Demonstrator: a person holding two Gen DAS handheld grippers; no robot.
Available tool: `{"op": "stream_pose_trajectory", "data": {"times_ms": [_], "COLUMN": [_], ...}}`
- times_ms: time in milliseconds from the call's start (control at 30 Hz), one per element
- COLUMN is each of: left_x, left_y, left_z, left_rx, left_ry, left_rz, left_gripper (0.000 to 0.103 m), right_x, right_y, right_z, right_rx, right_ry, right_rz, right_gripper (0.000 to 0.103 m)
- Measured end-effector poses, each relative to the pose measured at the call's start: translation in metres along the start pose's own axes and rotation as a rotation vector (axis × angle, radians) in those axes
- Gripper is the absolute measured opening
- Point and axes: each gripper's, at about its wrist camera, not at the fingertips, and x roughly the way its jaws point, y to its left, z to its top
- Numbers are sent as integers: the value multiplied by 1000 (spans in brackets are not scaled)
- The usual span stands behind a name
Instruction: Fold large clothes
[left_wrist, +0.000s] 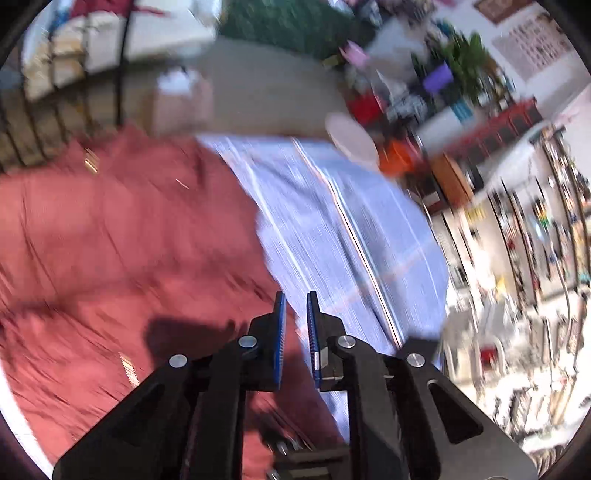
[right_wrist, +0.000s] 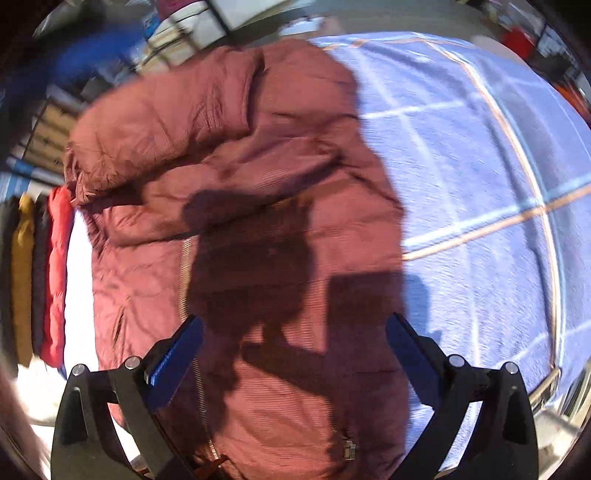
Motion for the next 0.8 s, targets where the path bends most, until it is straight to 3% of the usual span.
{"op": "stream_pose_trajectory", "data": {"times_ms": [33,67,100,133,167,267,400,500,633,733,800], "left_x": [4,9,2,-3,-12,-32,-81,-105,-135,-146,-153], "left_y": [-8,-13,-10,-10,-7,23,99,159,210,226,235], "left_z": [-8,-11,-33,-38,-44,-53,-77,-101,-142,-163,-168], "left_rx": [19,37,51,66,80,33,-158,-318,-500,-562,-569], "left_ry": [17,23,8,-16,-42,-106,-206,-201,-221,-222,-217], "left_rz": [-9,-14,-9,4,-4,71,226,317,356,387,400], "left_gripper": [30,56,63,75,80,81,82,82,82,82,82], "right_x": [0,0,1,2,3,3,5,7,16,35,53], "right_y": [-7,-13,-21,-28,-32,-33,-11,12,43,60,68], "right_z": [1,2,4,7,9,22,54,87,135,163,176], "right_rx": [18,34,63,88,113,138,118,107,86,60,43], "right_ry": [-2,-3,0,-4,-4,-12,-45,-76,-115,-121,-105], "right_rz": [-3,-5,-3,6,10,43,113,204,279,208,171], "right_gripper": [98,98,98,98,98,98,98,97,83,69,49]}}
